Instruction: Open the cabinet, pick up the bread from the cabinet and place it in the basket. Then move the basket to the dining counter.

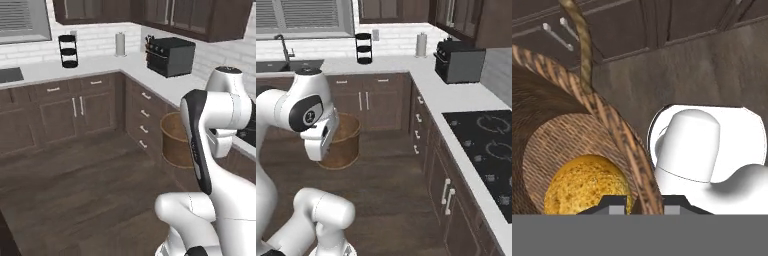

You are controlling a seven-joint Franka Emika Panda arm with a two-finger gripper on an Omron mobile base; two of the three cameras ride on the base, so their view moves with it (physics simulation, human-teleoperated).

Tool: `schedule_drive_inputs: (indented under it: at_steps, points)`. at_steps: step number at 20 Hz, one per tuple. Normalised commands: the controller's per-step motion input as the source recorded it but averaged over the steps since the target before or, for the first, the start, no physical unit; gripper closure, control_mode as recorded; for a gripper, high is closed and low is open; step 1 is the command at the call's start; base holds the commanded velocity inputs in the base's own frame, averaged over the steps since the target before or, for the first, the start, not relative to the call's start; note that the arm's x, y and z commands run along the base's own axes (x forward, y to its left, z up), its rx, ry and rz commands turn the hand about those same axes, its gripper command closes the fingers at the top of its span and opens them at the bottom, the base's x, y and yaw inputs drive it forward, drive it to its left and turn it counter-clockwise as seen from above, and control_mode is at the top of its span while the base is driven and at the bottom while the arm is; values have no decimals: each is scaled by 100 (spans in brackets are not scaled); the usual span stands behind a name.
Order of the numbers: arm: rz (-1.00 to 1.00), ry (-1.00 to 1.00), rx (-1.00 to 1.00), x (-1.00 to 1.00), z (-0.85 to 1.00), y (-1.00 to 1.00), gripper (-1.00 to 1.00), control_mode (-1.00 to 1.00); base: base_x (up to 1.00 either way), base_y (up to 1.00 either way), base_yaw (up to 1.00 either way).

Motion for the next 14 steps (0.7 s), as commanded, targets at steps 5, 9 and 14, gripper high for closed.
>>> schedule_drive_inputs:
  at_steps: [5, 9, 14]
  points:
    - [0, 0, 0, 0, 0, 0, 100, 100, 0, 44, 94]
    - [0, 0, 0, 0, 0, 0, 100, 100, 4, 16, 93]
    - [0, 0, 0, 0, 0, 0, 100, 100, 11, 2, 91]
